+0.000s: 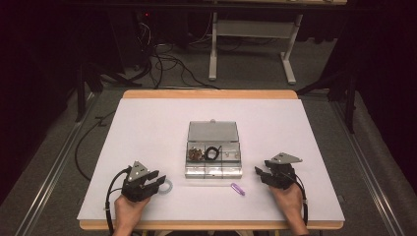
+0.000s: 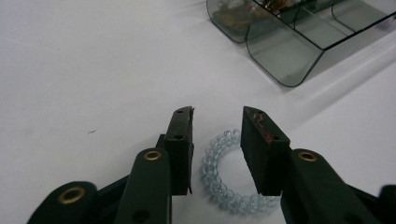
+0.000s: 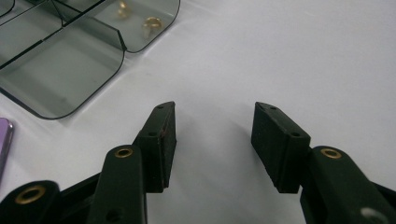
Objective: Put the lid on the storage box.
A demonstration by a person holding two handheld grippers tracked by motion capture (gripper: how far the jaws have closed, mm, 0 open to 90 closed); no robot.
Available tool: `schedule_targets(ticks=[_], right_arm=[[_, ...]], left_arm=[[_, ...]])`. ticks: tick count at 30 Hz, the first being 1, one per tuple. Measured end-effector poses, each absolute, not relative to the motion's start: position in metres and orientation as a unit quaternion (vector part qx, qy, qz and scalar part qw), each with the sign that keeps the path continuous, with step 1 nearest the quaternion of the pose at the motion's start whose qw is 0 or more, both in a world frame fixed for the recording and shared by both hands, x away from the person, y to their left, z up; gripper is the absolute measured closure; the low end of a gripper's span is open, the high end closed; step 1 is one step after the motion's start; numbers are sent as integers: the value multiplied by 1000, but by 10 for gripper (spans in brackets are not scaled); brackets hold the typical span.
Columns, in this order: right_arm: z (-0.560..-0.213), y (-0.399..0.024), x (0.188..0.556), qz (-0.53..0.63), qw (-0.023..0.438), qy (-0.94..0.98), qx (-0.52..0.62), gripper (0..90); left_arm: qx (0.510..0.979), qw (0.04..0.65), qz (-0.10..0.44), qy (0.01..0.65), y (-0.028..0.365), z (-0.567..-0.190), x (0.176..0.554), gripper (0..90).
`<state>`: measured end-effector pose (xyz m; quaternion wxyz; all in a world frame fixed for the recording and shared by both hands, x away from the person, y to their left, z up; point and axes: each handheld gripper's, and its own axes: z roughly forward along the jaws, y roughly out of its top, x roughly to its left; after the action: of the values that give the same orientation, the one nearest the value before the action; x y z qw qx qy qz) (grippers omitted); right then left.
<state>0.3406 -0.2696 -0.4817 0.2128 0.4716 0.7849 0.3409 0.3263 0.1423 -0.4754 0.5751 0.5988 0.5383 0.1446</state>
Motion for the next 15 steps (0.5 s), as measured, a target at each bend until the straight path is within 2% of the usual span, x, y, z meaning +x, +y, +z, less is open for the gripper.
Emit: schedule_targets(ticks=[15], right_arm=[[-482,-270,341,340,214,784,473,500]], left_arm=[[615,551,156,542,142,-490,326,735]])
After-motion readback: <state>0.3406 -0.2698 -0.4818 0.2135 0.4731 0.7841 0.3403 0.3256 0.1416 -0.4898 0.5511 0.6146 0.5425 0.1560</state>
